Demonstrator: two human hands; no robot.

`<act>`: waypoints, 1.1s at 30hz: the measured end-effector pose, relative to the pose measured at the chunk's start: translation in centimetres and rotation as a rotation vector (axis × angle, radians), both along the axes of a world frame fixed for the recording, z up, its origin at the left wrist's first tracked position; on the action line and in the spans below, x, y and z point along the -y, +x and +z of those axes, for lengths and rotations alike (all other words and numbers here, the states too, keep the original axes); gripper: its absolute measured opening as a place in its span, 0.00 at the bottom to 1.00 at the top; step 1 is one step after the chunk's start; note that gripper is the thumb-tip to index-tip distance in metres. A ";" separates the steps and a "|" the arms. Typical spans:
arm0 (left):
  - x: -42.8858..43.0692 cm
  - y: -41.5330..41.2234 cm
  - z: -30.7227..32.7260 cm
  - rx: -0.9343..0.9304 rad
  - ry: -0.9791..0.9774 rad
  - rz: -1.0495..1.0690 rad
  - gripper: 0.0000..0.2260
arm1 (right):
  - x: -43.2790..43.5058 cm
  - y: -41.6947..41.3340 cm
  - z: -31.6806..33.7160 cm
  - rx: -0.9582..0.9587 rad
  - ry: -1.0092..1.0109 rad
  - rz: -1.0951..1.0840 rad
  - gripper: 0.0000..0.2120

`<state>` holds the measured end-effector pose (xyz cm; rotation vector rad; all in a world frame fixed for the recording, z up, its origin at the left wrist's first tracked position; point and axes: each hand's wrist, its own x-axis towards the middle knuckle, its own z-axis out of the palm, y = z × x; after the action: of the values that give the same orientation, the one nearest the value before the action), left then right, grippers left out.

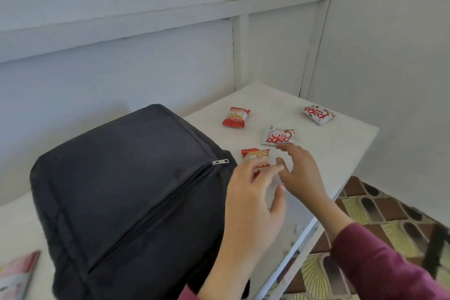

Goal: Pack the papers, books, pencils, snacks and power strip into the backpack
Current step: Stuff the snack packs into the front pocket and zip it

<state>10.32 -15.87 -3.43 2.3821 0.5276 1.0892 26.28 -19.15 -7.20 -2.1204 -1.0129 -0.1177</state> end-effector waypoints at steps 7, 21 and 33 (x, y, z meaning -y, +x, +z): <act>0.1 6.7 -3.5 -0.307 -0.293 0.194 0.27 | -1.9 7.9 -1.5 0.096 -0.233 -0.093 0.26; -1.5 10.7 -5.4 -0.189 -0.184 0.431 0.20 | -3.1 10.6 -3.0 -0.086 -0.011 0.174 0.13; -2.3 -1.3 3.8 0.071 -0.082 0.449 0.21 | -6.4 2.1 3.6 -0.260 0.279 0.452 0.11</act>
<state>8.98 -13.57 0.41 2.1978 1.0961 1.3005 28.39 -12.80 -3.61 -1.5682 -1.2107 0.2221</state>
